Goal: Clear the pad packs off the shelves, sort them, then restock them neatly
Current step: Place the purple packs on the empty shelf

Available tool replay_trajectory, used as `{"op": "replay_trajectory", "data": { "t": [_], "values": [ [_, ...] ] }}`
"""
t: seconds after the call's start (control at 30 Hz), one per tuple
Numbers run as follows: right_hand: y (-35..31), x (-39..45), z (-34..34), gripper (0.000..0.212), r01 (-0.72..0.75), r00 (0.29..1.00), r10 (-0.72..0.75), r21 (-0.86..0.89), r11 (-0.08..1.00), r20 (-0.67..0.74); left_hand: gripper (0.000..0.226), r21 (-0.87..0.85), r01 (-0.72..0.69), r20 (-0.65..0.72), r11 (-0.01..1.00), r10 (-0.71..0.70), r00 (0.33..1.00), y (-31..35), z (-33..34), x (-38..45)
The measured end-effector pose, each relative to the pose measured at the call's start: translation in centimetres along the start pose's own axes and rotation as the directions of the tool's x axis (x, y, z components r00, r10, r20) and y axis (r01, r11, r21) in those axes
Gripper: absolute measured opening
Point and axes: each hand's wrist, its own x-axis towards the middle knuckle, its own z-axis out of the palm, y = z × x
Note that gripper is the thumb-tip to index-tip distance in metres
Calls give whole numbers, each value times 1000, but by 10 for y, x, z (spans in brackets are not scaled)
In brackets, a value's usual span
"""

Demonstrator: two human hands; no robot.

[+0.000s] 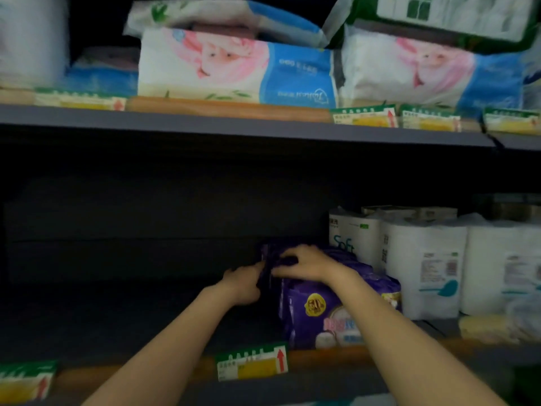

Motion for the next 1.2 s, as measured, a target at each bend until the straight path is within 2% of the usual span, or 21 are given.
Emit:
{"op": "replay_trajectory", "data": {
  "t": [0.07, 0.1, 0.17, 0.2, 0.27, 0.3, 0.4, 0.53, 0.7, 0.77, 0.83, 0.9, 0.97, 1.07, 1.2],
  "values": [
    [0, -21, -19, 41, 70, 992, -52, 157, 985, -116, 71, -149, -102, -44, 984, 97, 994, 10, 2, -20],
    [2, -32, -32, 42, 96, 989, -75, 162, 982, -130, 72, -192, -166, -80, 967, 154, 985, 16, 0, -28],
    [14, -58, -53, 53, 43, 999, -43, 77, 996, 3, 77, -207, -273, -118, 940, 253, 960, 27, -3, -34],
    [24, -70, -61, 61, -40, 993, 35, 38, 998, 109, 78, -187, -291, -97, 938, 278, 956, 31, -5, -35],
    [49, -90, -66, 77, -199, 942, 185, 25, 980, 279, 79, -134, -256, -13, 957, 256, 967, 36, -4, -33],
    [58, -97, -63, 86, -223, 925, 209, 6, 975, 317, 79, -112, -232, 8, 966, 235, 972, 38, -4, -31],
    [74, -98, -47, 104, -138, 955, 170, -145, 980, 244, 73, -77, -228, -53, 971, 224, 973, 43, -1, -28],
    [78, -97, -37, 103, -64, 989, 75, -93, 994, 126, 58, -97, -235, -156, 967, 218, 963, 41, 1, -31],
    [77, -92, -26, 101, -5, 996, 14, -103, 995, 86, 41, -225, -225, -244, 948, 169, 955, 31, -7, -45],
    [71, -91, -30, 102, -14, 993, 33, -161, 987, 116, 34, -304, -237, -302, 923, 143, 942, 36, -14, -49],
    [60, -91, -37, 101, -2, 991, 39, -280, 960, 126, 41, -350, -292, -274, 890, 201, 941, 46, -19, -52],
    [46, -86, -40, 101, 61, 991, -21, -318, 946, 129, 57, -198, -334, -149, 921, 308, 940, 59, -13, -52],
    [36, -77, -36, 100, 119, 979, -68, -265, 957, 192, 69, -6, -361, -100, 933, 358, 928, 66, -1, -48],
    [35, -63, -32, 105, 89, 960, -26, -218, 972, 277, 78, -2, -337, -124, 941, 334, 934, 63, 6, -41],
    [35, -61, -36, 105, 68, 947, 14, -242, 968, 320, 90, 106, -269, -1, 957, 271, 963, 58, 5, -34]
  ]
}}
